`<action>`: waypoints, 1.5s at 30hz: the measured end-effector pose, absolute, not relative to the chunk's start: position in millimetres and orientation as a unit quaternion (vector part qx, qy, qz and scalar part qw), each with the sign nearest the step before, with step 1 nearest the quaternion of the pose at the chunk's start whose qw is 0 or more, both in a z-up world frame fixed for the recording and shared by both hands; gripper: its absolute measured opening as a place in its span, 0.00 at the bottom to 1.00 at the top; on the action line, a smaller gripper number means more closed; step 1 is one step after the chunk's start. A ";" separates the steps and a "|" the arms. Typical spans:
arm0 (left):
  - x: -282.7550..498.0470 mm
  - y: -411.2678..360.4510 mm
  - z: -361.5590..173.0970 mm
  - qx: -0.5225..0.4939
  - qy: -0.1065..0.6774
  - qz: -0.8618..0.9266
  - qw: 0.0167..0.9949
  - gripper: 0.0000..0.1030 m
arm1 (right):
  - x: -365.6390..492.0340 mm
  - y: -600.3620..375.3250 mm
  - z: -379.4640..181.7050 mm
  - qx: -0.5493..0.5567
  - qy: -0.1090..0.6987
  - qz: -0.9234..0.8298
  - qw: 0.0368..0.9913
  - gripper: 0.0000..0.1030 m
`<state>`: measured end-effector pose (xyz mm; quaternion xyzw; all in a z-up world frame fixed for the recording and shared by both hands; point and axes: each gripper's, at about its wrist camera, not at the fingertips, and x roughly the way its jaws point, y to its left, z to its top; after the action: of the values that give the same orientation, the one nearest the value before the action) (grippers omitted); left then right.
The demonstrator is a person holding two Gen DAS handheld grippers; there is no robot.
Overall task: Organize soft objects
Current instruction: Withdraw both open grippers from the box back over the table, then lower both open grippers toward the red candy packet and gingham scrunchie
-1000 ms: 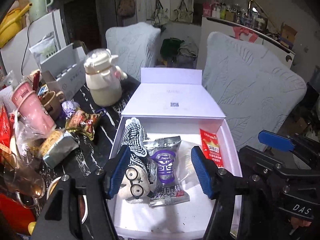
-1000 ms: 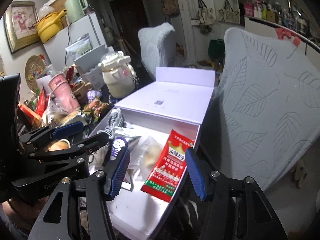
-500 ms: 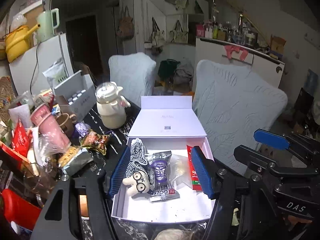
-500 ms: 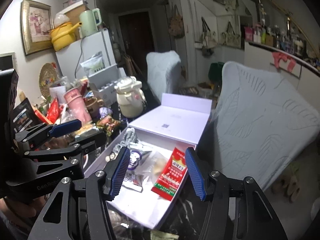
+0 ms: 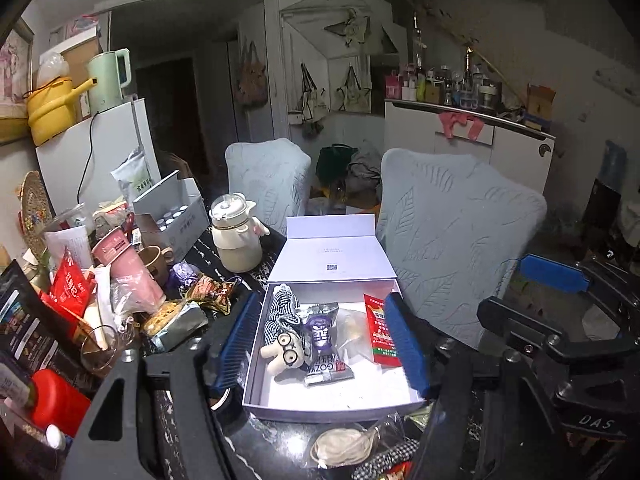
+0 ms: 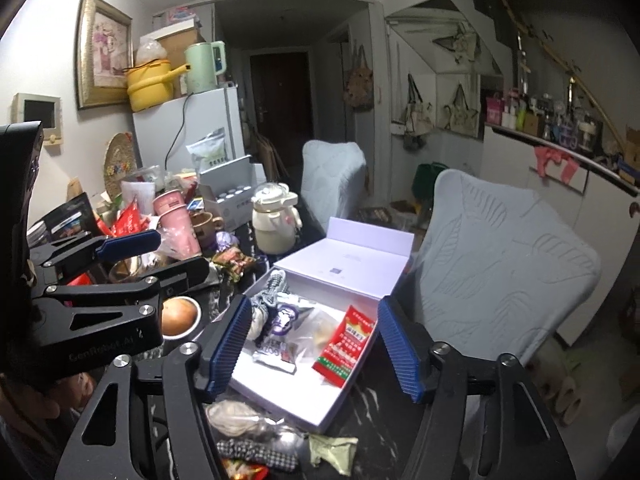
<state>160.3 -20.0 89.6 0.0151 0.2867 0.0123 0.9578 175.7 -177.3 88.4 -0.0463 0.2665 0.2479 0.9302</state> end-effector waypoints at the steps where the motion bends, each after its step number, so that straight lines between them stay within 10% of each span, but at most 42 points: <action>1: 156.2 -20.2 90.7 0.015 0.283 0.014 0.959 0.76 | 170.6 -178.4 90.2 -0.047 0.263 0.247 0.931 0.66; 45: 24.6 -57.6 -21.9 -0.018 0.367 -0.057 0.928 0.78 | 48.7 -232.5 -39.0 0.009 0.365 0.233 0.901 0.74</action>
<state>24.6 -57.6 -21.9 -0.0183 0.3670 -0.0572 0.9283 48.7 -232.5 -39.0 0.0092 0.3645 0.2334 0.9014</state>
